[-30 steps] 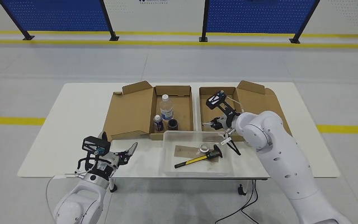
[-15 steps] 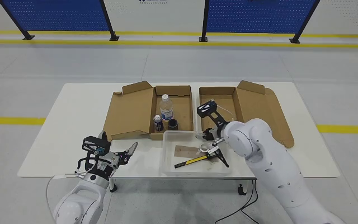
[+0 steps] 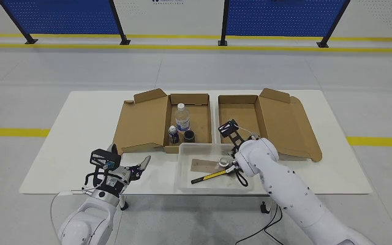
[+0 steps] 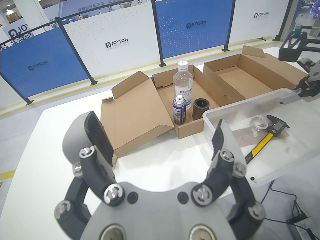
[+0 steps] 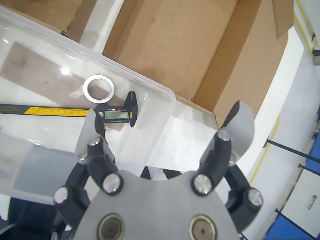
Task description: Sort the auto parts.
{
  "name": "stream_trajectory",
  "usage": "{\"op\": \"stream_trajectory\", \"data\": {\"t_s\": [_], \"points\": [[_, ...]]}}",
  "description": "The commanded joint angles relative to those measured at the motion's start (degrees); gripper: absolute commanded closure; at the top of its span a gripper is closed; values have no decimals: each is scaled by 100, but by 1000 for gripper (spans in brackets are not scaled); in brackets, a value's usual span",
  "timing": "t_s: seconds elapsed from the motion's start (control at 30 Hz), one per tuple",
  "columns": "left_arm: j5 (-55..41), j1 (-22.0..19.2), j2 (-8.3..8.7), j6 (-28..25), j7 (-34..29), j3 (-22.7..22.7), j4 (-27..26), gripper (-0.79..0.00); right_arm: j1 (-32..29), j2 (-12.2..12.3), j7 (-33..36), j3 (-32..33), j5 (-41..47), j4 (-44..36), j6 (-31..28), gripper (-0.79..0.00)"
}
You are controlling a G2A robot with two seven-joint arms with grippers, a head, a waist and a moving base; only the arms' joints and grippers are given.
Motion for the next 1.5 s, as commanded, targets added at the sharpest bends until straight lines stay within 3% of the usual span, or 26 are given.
{"op": "stream_trajectory", "data": {"t_s": [0.0, 0.4, 0.83, 0.87, 0.9, 0.97, 1.2, 1.47], "points": [[0, 0, 0, 0, 1, 0, 0, -785, 40, -40, -18, -126, -155, 137, -70, -785], [0, 0, 0, 0, 1, 0, 0, -785, 307, -384, 77, -951, -1153, 527, -373, -785], [0, 0, 0, 0, 1, 0, 0, -785, -55, -504, 48, -608, -1182, 331, -208, -785], [0, 0, 0, 0, 1, 0, 0, -785, -97, -501, 61, -562, -1184, 285, -232, -597], [0, 0, 0, 0, 1, 0, 0, -785, -135, -498, 61, -526, -1213, 256, -262, -496], [0, 0, 0, 0, 1, 0, 0, -785, -215, -498, 57, -458, -1222, 215, -311, -366], [0, 0, 0, 0, 1, 0, 0, -785, -421, -530, 5, -324, -1273, 175, -432, -265], [0, 0, 0, 0, 1, 0, 0, -785, -476, -630, -100, -295, -1126, 379, -576, -274]]}}
